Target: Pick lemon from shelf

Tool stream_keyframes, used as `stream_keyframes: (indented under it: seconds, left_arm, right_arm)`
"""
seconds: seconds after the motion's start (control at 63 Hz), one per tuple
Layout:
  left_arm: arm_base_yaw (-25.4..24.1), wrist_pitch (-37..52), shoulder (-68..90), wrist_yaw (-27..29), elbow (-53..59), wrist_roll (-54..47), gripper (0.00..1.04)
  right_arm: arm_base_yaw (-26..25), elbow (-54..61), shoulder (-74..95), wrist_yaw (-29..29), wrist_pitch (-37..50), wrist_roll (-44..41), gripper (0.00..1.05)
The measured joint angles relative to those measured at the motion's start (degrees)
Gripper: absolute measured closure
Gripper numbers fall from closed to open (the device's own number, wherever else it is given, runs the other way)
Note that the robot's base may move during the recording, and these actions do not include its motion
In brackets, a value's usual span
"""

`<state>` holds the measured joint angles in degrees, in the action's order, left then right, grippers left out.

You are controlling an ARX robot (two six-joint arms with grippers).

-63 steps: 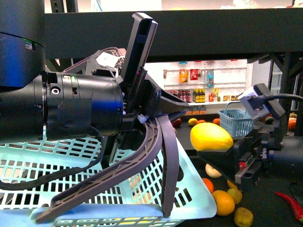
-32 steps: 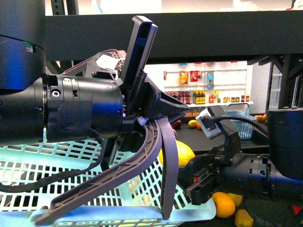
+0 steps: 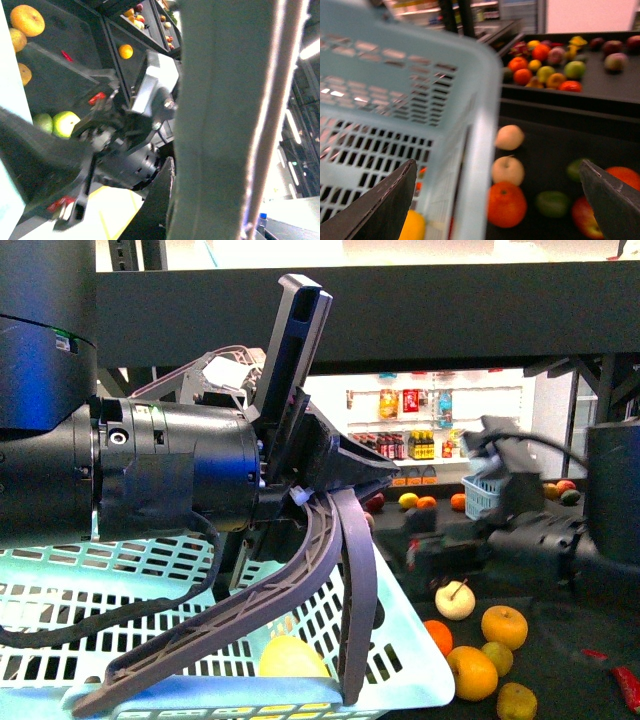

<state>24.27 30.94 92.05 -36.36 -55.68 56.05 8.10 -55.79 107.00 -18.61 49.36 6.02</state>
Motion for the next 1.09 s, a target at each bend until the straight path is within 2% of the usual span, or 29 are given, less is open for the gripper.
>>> stream_keyframes:
  seconds: [0.127,0.349,0.492,0.682,0.793,0.92,1.031,1.095]
  left_arm:
    - [0.00,0.00,0.00,-0.07,0.00,-0.04,0.98]
    - [0.00,0.00,0.00,-0.11,0.00,-0.04,0.98]
    - [0.00,0.00,0.00,-0.04,0.00,-0.04,0.98]
    - [0.00,0.00,0.00,-0.07,0.00,-0.04,0.98]
    - [0.00,0.00,0.00,-0.04,0.00,-0.04,0.98]
    - [-0.02,0.00,0.00,-0.09,0.00,0.02,0.98]
    - [0.00,0.00,0.00,0.00,0.00,-0.07,0.98]
    - [0.00,0.00,0.00,-0.07,0.00,-0.02,0.98]
  right_arm:
    - [-4.22,4.94,-9.62,5.79,-1.97,0.92,0.07]
    - [-7.67,18.38,-28.68,15.02,-8.46,-0.96,0.07]
    - [-8.26,29.79,-51.60,21.70,-20.76,-2.80,0.07]
    - [-8.02,34.42,-69.94,26.93,-33.83,-2.64,0.08]
    - [-8.15,37.24,-80.56,19.08,-43.12,-4.46,0.25]
    - [-8.09,42.88,-93.79,18.69,-51.28,-5.31,0.46]
    - [-8.07,45.64,-98.79,18.56,-51.41,-5.60,0.63]
    - [-8.07,47.43,-99.78,18.58,-51.19,-5.64,0.79]
